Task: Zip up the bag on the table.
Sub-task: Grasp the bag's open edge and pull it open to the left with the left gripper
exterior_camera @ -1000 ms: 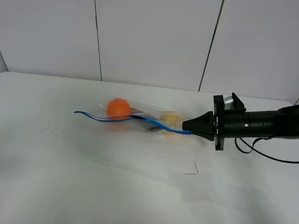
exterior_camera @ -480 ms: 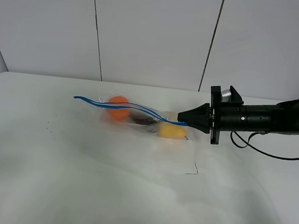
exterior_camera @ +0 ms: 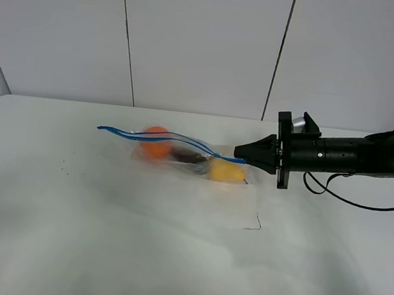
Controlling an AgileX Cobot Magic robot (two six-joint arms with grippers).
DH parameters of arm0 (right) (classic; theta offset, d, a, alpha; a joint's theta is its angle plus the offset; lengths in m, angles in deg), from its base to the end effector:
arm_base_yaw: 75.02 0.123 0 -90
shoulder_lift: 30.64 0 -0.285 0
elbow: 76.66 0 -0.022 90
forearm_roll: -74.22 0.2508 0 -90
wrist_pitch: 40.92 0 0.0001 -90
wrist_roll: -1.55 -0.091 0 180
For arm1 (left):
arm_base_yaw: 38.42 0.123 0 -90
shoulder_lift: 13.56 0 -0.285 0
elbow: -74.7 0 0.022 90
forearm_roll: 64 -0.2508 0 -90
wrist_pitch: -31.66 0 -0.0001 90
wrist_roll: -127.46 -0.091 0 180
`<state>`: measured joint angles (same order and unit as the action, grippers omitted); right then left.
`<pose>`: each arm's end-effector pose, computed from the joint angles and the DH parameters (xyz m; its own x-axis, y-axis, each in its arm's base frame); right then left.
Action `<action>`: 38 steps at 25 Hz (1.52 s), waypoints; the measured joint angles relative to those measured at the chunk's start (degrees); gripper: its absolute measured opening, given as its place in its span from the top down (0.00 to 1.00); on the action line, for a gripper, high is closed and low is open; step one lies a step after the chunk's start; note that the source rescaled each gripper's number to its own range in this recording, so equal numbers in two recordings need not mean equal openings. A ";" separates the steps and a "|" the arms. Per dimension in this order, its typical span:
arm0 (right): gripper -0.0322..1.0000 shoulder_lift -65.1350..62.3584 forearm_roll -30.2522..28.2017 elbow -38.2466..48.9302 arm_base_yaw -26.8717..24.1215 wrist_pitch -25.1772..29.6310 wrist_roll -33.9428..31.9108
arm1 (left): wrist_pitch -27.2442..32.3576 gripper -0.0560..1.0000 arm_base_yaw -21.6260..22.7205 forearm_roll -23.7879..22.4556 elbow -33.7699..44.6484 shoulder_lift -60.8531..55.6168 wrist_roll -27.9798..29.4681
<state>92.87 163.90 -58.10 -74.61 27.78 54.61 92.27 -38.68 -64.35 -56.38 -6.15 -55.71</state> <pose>0.3481 0.0873 0.1500 -0.9771 0.2069 -0.0504 0.0129 0.2938 0.9558 -0.0050 0.0005 0.2758 -0.4523 0.0603 -0.8898 0.0262 0.9982 0.0544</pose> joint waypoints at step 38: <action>0.97 0.00 0.00 0.00 0.00 0.00 -0.07 | -14.14 0.04 -0.10 5.22 -31.04 51.33 -57.90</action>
<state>92.87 163.90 -58.10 -74.61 27.78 54.54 78.14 -38.78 -59.12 -87.42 45.18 -113.61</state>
